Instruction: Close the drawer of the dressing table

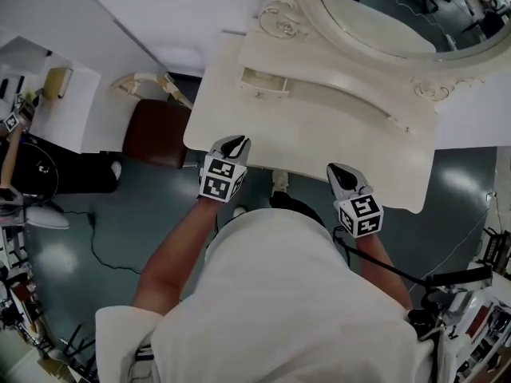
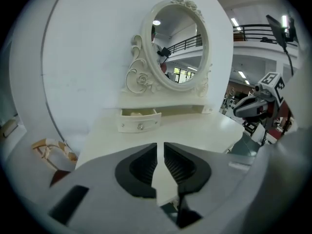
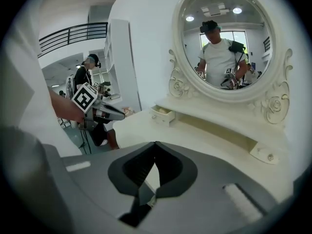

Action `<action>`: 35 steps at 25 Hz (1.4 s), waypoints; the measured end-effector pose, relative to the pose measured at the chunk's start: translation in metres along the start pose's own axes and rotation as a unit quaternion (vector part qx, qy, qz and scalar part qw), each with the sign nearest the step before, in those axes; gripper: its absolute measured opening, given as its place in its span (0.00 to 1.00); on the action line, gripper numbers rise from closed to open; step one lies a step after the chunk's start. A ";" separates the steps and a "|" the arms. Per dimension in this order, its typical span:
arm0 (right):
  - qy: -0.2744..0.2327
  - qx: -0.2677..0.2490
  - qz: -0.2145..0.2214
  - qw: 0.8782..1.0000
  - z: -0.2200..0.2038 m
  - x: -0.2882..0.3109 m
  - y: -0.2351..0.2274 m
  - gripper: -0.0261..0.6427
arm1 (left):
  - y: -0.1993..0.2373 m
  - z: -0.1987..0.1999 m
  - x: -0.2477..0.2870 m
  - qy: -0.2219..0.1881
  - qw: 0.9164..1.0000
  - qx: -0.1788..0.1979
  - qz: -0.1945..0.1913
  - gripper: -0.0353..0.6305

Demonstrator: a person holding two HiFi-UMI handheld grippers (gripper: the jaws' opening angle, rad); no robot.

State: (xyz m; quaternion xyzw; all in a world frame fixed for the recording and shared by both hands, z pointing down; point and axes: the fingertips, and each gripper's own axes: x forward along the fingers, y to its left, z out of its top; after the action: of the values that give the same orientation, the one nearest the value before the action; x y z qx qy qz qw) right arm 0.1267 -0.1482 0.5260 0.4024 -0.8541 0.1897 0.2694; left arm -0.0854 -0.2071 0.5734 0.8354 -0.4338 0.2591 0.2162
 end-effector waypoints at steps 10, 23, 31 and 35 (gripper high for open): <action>0.025 0.009 0.011 1.000 0.002 0.020 -0.080 0.04 | 0.043 0.032 0.098 0.029 0.997 -0.033 0.057 0.19; 0.039 0.023 0.012 0.999 0.006 0.034 -0.124 0.04 | 0.067 0.035 0.153 0.070 0.994 -0.040 0.074 0.26; 0.043 0.032 0.016 0.998 0.007 0.045 -0.136 0.04 | 0.071 0.035 0.168 0.088 0.993 -0.037 0.074 0.22; 0.045 0.036 0.016 0.998 0.007 0.048 -0.140 0.04 | 0.071 0.036 0.171 0.093 0.993 -0.034 0.071 0.20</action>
State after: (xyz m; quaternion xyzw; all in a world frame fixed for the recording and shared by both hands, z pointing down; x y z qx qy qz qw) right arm 0.2092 -0.2649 0.5651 0.3893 -0.8402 0.2426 0.2893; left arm -0.0521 -0.3703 0.6614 0.7669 -0.4786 0.3356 0.2649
